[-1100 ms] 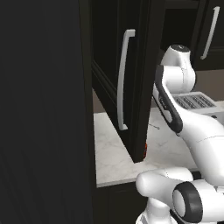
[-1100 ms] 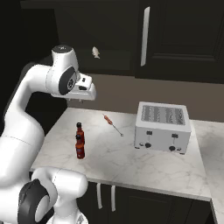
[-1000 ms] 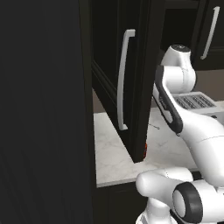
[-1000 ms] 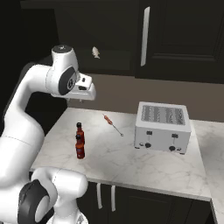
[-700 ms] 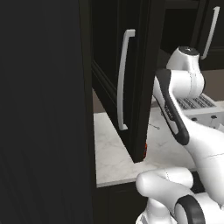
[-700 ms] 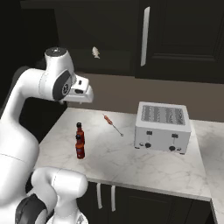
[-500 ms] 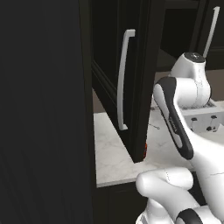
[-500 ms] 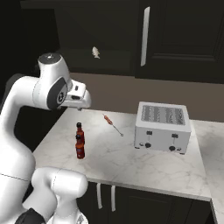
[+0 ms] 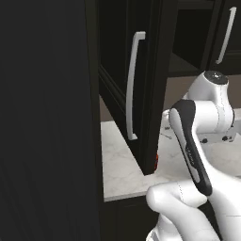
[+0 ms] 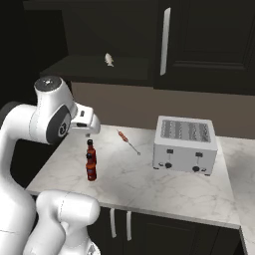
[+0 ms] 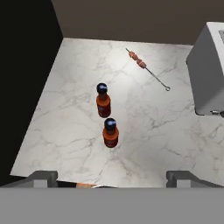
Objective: Pick the condiment bottle and condiment bottle from the counter and place them in the cabinet.
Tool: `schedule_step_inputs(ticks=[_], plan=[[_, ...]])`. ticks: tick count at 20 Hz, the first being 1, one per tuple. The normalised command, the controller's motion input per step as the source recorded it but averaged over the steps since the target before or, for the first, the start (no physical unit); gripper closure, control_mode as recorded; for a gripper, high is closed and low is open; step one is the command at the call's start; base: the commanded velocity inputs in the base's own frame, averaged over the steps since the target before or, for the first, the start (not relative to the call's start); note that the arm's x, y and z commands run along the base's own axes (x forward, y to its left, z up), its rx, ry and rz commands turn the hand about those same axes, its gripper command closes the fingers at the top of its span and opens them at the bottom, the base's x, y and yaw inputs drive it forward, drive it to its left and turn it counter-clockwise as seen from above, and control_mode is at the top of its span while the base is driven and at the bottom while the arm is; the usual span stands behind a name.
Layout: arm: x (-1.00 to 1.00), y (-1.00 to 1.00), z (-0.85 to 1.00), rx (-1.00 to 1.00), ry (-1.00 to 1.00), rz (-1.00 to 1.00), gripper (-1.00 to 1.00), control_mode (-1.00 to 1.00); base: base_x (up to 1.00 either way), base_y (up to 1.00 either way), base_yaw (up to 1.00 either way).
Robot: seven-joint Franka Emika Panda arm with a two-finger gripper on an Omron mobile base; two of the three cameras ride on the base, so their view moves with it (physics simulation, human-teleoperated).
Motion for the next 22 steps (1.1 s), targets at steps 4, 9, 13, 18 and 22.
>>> schedule_step_inputs(ticks=[4,9,13,18,22], plan=[[-0.1,0.0,-0.17,0.0,0.0,0.0,-1.0,-1.0,0.0,0.0,0.0],[-0.01,0.04,-0.26,0.0,-0.02,0.0,-1.0,-1.0,0.0,0.0,0.0],[0.0,0.08,-0.26,0.0,-0.08,0.0,-1.0,-1.0,0.0,0.0,0.0],[0.0,0.0,-0.2,0.0,-0.01,0.0,-1.0,-1.0,0.0,0.0,0.0],[0.0,0.0,-0.21,0.0,0.0,0.0,-1.0,-1.0,0.0,0.0,0.0]])
